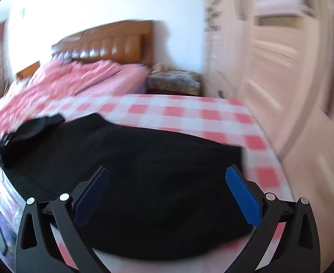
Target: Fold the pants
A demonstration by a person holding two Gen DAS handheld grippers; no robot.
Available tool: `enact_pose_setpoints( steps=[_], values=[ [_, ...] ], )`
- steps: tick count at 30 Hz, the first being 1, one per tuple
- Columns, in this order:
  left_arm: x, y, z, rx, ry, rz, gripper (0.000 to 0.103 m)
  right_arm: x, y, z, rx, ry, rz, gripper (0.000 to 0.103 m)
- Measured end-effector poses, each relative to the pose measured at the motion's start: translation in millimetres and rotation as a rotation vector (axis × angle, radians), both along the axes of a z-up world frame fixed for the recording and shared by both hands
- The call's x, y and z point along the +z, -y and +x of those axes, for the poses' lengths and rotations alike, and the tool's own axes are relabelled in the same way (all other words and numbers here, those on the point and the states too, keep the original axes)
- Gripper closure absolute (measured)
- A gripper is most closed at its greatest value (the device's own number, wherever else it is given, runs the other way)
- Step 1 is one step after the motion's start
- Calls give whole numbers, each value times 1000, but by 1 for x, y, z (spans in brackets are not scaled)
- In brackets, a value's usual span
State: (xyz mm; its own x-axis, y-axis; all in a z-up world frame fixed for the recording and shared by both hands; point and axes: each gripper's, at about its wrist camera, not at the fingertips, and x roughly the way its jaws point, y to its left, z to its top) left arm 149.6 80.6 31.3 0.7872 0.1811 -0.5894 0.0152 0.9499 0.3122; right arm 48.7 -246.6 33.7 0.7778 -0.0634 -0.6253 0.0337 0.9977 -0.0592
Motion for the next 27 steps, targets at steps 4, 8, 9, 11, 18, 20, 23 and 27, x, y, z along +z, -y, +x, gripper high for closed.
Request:
enact_pose_setpoints(
  steps=[4, 8, 9, 11, 18, 20, 23, 27],
  values=[
    [-27, 37, 65, -31, -132, 106, 2, -22, -46, 46, 103, -75, -27, 4],
    [-67, 52, 111, -35, -273, 213, 1, -42, -76, 72, 141, -132, -71, 4],
    [-68, 50, 111, -37, -265, 208, 2, -46, -80, 77, 144, -141, -76, 4],
    [-60, 38, 112, -18, -246, 152, 56, -53, -85, 84, 151, -152, -75, 4],
    [10, -44, 74, 24, -19, -233, 86, -69, -83, 94, 148, -185, -43, 4],
    [28, -83, 56, 72, 56, -317, 86, -70, -80, 94, 146, -193, -28, 4],
    [35, -148, 34, 179, 94, -386, 86, -72, -79, 96, 141, -212, -8, 4],
    [8, -243, 11, 386, 54, -421, 86, -74, -82, 96, 145, -222, -17, 4]
  ],
)
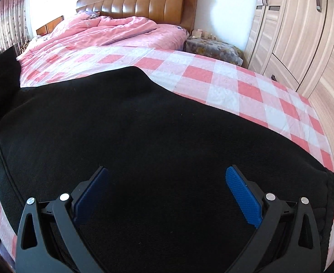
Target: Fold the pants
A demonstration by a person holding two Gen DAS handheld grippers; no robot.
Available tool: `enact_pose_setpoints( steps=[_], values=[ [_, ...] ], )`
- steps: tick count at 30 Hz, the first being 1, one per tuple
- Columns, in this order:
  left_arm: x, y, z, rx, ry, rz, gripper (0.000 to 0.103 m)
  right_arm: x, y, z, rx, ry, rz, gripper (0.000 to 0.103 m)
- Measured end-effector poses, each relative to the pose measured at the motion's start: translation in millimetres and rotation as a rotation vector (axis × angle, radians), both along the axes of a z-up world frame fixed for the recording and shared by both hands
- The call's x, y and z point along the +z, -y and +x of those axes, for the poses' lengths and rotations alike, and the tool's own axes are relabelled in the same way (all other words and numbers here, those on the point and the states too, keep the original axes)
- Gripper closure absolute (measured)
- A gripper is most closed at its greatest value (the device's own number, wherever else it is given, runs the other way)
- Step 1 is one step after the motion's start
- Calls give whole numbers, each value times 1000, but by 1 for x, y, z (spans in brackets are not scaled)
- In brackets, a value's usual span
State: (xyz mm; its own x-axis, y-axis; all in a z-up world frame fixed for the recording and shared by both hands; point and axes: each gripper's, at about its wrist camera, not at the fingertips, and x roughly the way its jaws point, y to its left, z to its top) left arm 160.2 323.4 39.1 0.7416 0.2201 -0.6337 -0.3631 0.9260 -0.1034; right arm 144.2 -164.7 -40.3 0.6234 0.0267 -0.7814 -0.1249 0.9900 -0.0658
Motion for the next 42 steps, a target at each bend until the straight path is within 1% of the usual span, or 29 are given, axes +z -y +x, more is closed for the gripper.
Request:
enact_pose_setpoints(
  steps=[1, 3, 4, 5, 6, 7, 8, 10, 12, 15, 18, 20, 21, 23, 24, 25, 26, 28, 29, 30, 31, 33, 36, 37, 38, 39, 40, 41, 42],
  values=[
    [-16, -26, -4, 36, -43, -26, 85, -2, -2, 1, 5, -10, -5, 4],
    [-42, -60, -8, 92, -112, -51, 80, -5, -4, 3, 12, -30, -10, 4],
    [-61, -78, -8, 93, -161, -97, 79, -7, -4, 5, 13, -46, -11, 4],
    [-74, -88, -10, 80, -185, -142, 77, -8, -4, 6, 12, -54, -7, 4],
    [-83, -95, -12, 61, -183, -184, 74, -8, -3, 7, 11, -60, 1, 4],
    [-88, -101, -18, 60, -156, -203, 60, -9, -1, 8, 8, -70, 17, 4],
    [-88, -105, -22, 74, -132, -200, 44, -10, 0, 8, 5, -75, 27, 4],
    [-89, -109, -31, 69, -72, -243, 34, -11, 2, 9, 0, -84, 44, 4],
    [-93, -114, -34, 59, -43, -304, 34, -11, 1, 9, -2, -86, 40, 4],
    [-95, -120, -37, 55, -2, -355, 34, -11, 1, 9, -4, -86, 38, 4],
    [-96, -127, -42, 55, 37, -438, 34, -12, 1, 9, -5, -85, 40, 4],
    [-98, -137, -37, 62, 35, -486, 32, -12, 1, 9, -5, -86, 41, 4],
    [-99, -142, -34, 56, 33, -509, 29, -12, 1, 9, -5, -86, 41, 4],
    [-102, -150, -24, 32, 31, -576, 14, -12, 1, 9, -6, -86, 42, 4],
    [-103, -152, -20, 28, 28, -601, 10, -12, 1, 9, -5, -86, 42, 4],
    [-102, -155, -14, 24, 28, -628, 3, -12, 1, 9, -5, -86, 42, 4],
    [-102, -156, -10, 21, 29, -648, 2, -12, 1, 9, -5, -86, 43, 4],
    [-101, -158, 0, 2, 31, -700, 3, -12, 1, 9, -5, -86, 43, 4],
    [-100, -159, 3, -9, 43, -738, 8, -12, 2, 9, -5, -86, 43, 4],
    [-100, -160, 4, 2, 43, -772, 9, -12, 2, 9, -5, -86, 44, 4],
    [-99, -158, 2, 25, 53, -789, 9, -12, 2, 9, -5, -85, 46, 4],
    [-99, -157, -2, 28, 78, -812, 9, -11, 2, 9, -5, -84, 46, 4],
    [-112, -167, -19, 65, 139, -908, 19, -11, 1, 8, -5, -84, 49, 4],
    [-118, -173, -30, 80, 182, -958, 25, -11, 1, 8, -5, -83, 49, 4],
    [-121, -178, -39, 90, 221, -993, 32, -11, 2, 8, -4, -83, 49, 4],
    [-123, -182, -48, 108, 252, -1013, 36, -11, 1, 8, -4, -83, 50, 4],
    [-124, -184, -59, 150, 267, -1003, 42, -11, 1, 8, -5, -83, 49, 4],
    [-123, -185, -66, 185, 265, -970, 51, -11, 1, 8, -5, -83, 49, 4],
    [-121, -184, -72, 222, 248, -920, 55, -11, 1, 8, -5, -83, 49, 4]
  ],
)
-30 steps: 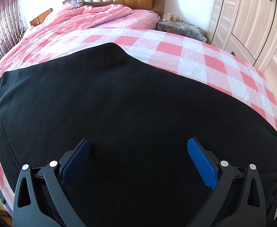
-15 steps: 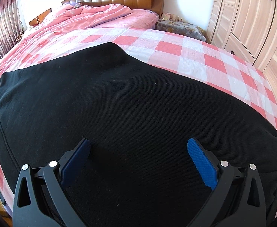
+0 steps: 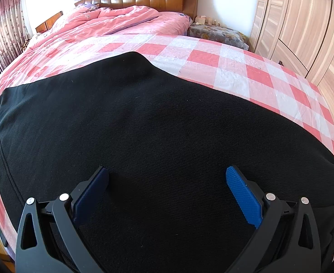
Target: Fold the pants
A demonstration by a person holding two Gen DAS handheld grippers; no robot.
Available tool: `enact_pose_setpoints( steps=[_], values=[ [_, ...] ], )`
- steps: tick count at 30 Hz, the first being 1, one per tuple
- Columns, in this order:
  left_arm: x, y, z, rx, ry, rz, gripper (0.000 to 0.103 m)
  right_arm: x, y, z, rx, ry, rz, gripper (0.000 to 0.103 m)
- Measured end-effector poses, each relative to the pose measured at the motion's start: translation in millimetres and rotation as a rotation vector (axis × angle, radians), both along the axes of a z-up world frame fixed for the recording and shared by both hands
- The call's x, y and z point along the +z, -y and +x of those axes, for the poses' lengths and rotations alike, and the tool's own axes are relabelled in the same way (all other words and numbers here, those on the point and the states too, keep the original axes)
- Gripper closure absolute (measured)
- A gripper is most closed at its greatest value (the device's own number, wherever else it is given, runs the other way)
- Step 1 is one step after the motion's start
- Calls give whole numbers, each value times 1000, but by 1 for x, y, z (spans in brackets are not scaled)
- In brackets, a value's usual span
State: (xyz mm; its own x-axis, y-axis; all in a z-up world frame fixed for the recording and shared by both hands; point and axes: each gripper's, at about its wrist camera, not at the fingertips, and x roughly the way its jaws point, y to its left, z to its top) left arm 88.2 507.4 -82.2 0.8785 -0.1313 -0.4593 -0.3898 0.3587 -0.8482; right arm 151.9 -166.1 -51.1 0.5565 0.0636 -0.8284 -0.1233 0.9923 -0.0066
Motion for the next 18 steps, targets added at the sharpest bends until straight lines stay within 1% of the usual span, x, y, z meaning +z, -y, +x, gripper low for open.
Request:
enact_pose_setpoints(
  steps=[1, 2, 3, 4, 6, 7, 8, 10, 12, 13, 14, 15, 16, 18],
  values=[
    [4, 2, -3, 35, -77, 77, 65, 0, 0, 0, 0, 0, 0, 4],
    [8, 6, -2, 44, -143, 153, 76, 0, 0, 0, 0, 0, 0, 4],
    [11, 10, 2, 32, -191, 212, 77, 0, 0, 0, 0, 0, 0, 4],
    [16, 17, 10, 14, -245, 288, 77, 0, 0, 0, 0, 0, 0, 4],
    [25, 30, 26, -10, -324, 414, 77, 0, 0, 0, 0, 0, -1, 4],
    [29, 38, 36, -39, -352, 463, 76, 0, 0, 0, 0, 0, 0, 4],
    [32, 43, 43, -67, -347, 463, 77, 0, 0, 0, 0, 0, 0, 4],
    [40, 52, 51, -120, -286, 435, 76, 0, 0, 0, 0, 1, 0, 4],
    [47, 60, 60, -128, -280, 454, 73, 0, 0, 0, 0, 1, 0, 4],
    [47, 62, 65, -137, -292, 452, 65, 0, 0, 0, 0, 1, 0, 4],
    [44, 61, 70, -146, -318, 441, 54, 0, 0, 0, 0, 0, 0, 4],
    [35, 59, 76, -158, -360, 414, 49, 0, 0, 0, 1, 1, 0, 4],
    [28, 56, 80, -163, -369, 389, 47, 0, 0, 0, 1, 1, 2, 4],
    [23, 51, 75, -158, -344, 354, 47, 1, 1, -1, 0, 2, 4, 4]
  ],
)
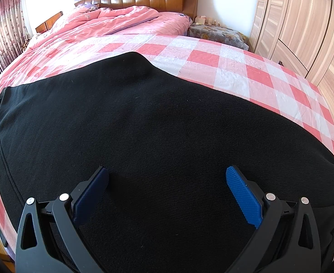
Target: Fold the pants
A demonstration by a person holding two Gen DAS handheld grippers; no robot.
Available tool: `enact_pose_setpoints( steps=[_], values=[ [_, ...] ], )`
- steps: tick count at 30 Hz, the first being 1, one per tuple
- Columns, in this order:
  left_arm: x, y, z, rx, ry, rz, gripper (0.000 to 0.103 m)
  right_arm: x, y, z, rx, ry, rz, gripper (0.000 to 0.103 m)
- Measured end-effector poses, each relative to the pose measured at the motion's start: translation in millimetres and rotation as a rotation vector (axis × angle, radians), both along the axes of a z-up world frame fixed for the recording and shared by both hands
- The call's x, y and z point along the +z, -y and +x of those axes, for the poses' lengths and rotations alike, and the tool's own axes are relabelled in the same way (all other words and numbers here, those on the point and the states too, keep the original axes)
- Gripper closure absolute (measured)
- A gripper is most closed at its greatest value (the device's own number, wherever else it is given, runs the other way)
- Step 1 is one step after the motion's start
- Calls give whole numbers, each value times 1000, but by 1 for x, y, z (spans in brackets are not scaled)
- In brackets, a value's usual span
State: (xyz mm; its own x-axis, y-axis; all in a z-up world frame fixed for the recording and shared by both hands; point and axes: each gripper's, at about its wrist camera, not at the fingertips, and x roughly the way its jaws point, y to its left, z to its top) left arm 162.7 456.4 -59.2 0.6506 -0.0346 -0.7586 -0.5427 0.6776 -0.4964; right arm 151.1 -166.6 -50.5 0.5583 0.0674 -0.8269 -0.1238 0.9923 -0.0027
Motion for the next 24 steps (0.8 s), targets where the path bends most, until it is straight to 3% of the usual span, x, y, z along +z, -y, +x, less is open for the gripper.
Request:
enact_pose_setpoints(
  steps=[4, 6, 7, 13, 14, 17, 19, 21, 24],
  values=[
    [-1, -4, -9, 24, 59, -42, 48, -1, 1, 1, 1, 2, 2, 4],
    [-4, -2, -4, -33, 105, -85, 61, -1, 1, 1, 1, 1, 3, 4],
    [-7, -2, 0, -48, 97, -89, 75, -1, 1, 1, 0, 1, 2, 4],
    [-11, -3, 3, -55, 115, -88, 86, 0, 1, 2, 6, -8, 5, 4],
    [-7, -3, 3, -49, 126, -89, 88, 0, 3, 3, 10, -17, 11, 4],
    [41, 4, -11, -56, 223, 7, 89, 7, 10, 0, -8, -60, 9, 4],
    [73, 6, -19, -66, 266, 98, 89, 14, 14, -5, -31, -48, -101, 4],
    [74, -3, -15, -58, 216, 183, 89, 10, 21, -7, -46, -43, -214, 4],
    [29, -19, -6, -2, 58, 196, 89, 0, 45, -10, -23, -34, 0, 4]
  ],
)
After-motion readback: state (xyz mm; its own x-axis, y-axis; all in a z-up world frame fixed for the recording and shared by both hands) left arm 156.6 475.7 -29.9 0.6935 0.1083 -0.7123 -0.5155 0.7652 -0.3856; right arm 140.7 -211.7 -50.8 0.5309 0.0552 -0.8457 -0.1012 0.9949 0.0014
